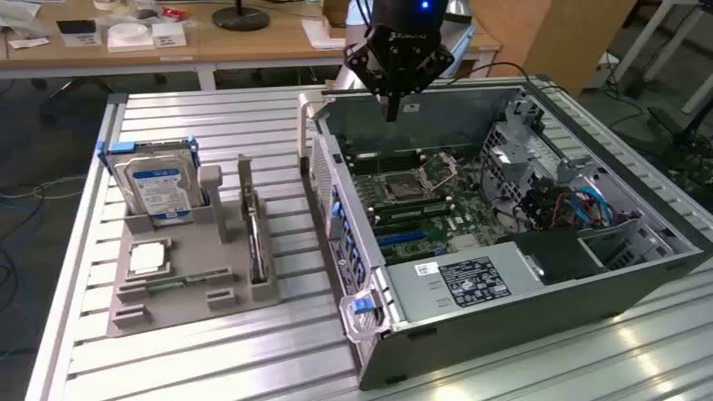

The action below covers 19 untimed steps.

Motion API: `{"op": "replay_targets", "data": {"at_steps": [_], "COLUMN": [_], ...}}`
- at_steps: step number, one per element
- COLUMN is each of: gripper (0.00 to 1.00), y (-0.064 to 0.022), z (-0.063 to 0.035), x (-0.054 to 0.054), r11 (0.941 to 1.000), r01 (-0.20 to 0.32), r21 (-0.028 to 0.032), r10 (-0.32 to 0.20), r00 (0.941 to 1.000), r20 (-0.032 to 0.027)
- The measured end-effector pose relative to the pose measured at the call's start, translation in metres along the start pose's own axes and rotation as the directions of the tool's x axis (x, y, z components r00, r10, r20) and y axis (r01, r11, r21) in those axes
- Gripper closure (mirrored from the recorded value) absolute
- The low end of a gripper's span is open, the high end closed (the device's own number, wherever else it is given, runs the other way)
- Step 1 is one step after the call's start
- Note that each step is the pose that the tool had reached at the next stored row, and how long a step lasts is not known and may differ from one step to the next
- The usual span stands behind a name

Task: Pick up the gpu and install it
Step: 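Reach for the gpu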

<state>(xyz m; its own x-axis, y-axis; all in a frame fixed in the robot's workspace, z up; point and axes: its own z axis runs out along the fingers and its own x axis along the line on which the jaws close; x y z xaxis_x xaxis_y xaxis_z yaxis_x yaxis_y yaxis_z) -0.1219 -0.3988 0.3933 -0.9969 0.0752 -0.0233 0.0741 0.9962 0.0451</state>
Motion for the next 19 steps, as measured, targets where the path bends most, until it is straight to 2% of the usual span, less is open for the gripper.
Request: {"op": "replay_targets", "data": {"at_steps": [5,19], "gripper": [0.89,0.89], "y": [-0.0003,-0.003], "z": [-0.0002,-0.001], "x": [0.004,0.04], "r11": [1.0,1.0], "r01": [0.0,0.0], "r21": [0.0001,0.0], "r10": [0.0,0.0], "r00": [1.0,1.0], "r20": [-0.0001,0.0]}}
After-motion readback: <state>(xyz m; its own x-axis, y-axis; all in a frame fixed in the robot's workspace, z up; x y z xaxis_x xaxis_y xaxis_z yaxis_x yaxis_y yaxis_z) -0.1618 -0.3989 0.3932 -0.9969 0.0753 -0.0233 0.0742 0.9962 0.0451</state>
